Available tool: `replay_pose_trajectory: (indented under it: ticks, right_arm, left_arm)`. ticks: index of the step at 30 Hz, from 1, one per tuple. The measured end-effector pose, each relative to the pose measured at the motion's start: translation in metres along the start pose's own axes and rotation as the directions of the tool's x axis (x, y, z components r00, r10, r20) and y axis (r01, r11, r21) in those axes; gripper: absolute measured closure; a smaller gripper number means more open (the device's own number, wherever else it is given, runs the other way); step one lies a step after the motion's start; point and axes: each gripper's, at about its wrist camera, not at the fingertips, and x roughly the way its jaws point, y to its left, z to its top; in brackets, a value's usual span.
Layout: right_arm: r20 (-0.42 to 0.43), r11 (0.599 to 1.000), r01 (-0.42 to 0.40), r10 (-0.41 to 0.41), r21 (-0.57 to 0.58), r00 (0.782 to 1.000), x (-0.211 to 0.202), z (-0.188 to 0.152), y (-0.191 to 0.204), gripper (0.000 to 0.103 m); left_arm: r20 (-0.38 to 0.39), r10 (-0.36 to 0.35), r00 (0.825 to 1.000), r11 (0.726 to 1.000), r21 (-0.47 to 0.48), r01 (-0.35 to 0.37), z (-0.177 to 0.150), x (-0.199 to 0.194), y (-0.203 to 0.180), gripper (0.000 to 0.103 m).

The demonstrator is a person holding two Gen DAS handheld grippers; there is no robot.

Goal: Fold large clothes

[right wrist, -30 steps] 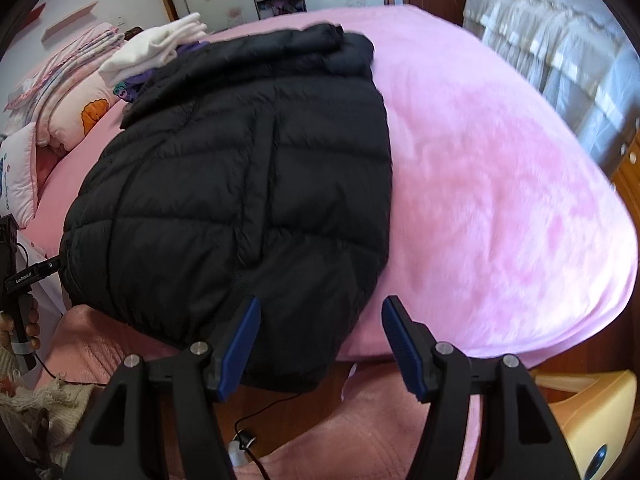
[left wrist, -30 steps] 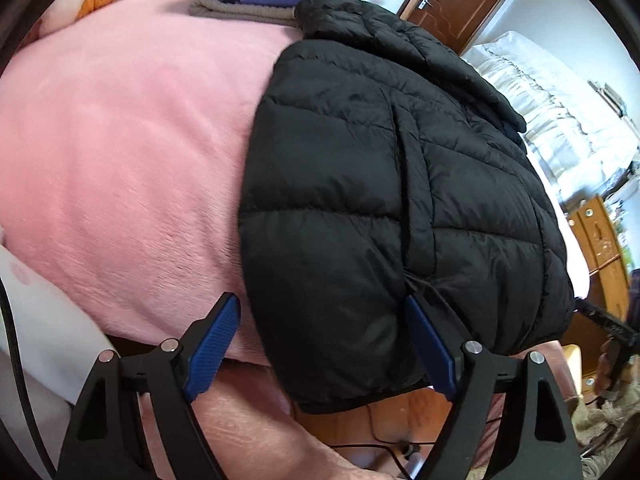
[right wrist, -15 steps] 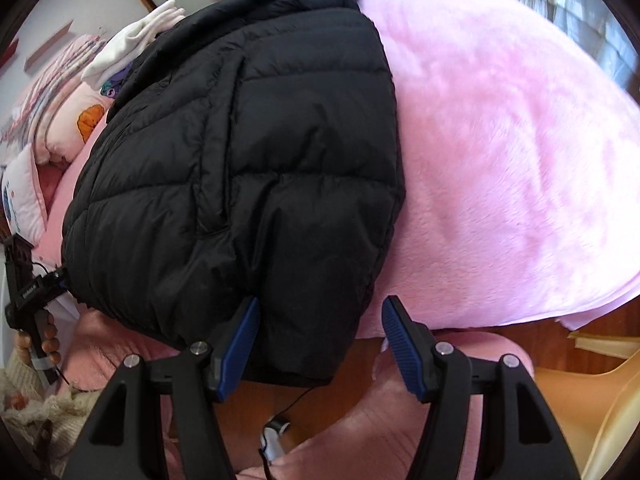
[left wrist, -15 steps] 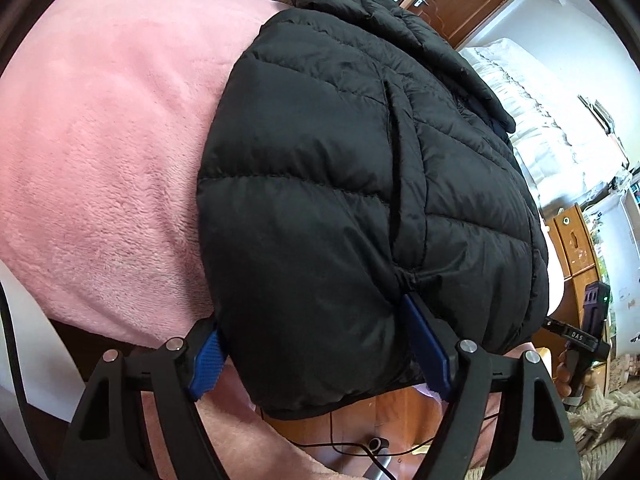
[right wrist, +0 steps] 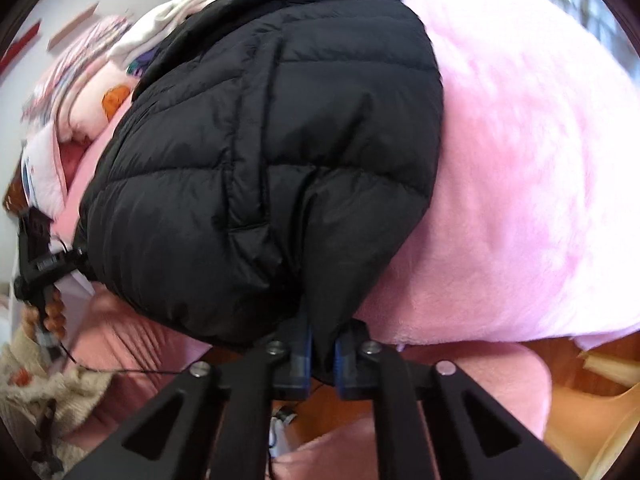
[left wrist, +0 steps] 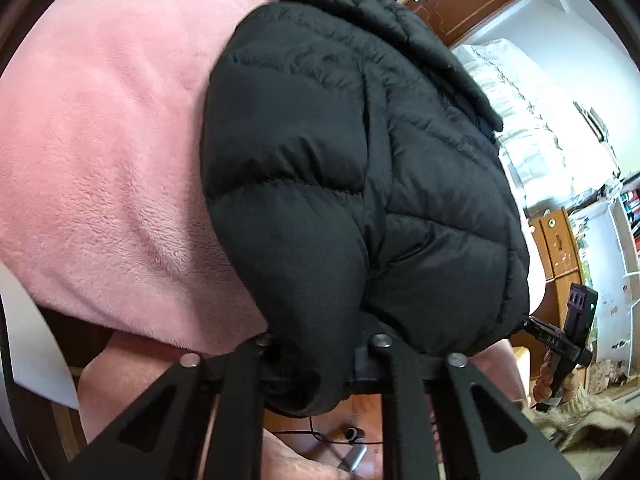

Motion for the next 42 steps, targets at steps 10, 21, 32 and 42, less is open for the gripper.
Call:
replay_pose_trajectory:
  ticks: [10, 21, 32, 42]
  right_arm:
    - [0.285, 0.995, -0.001, 0.031, -0.103, 0.958, -0.114, 0.041, 0.022, 0.099]
    - [0.521, 0.994, -0.031, 0.079, -0.1, 0.85, -0.184, 0.163, 0.033, 0.099]
    - [0.536, 1.0, -0.016, 0.008, 0.009, 0.844, -0.13, 0.316, -0.001, 0.099]
    - [0.379, 0.985, 0.085, -0.138, 0.152, 0.915, -0.007, 0.406, -0.053, 0.098]
  left_arm:
    - [0.201, -0.229, 0.953, 0.974, 0.042, 0.225, 0.048, -0.095, -0.045, 0.095]
    - [0.384, -0.219, 0.897, 0.975, 0.045, 0.218, 0.174, -0.137, -0.097, 0.095]
    - [0.383, -0.044, 0.923, 0.998, -0.031, 0.06, 0.34, -0.058, -0.115, 0.095]
    - [0.273, 0.132, 0.953, 0.991, -0.065, -0.118, 0.422, 0.071, -0.097, 0.091]
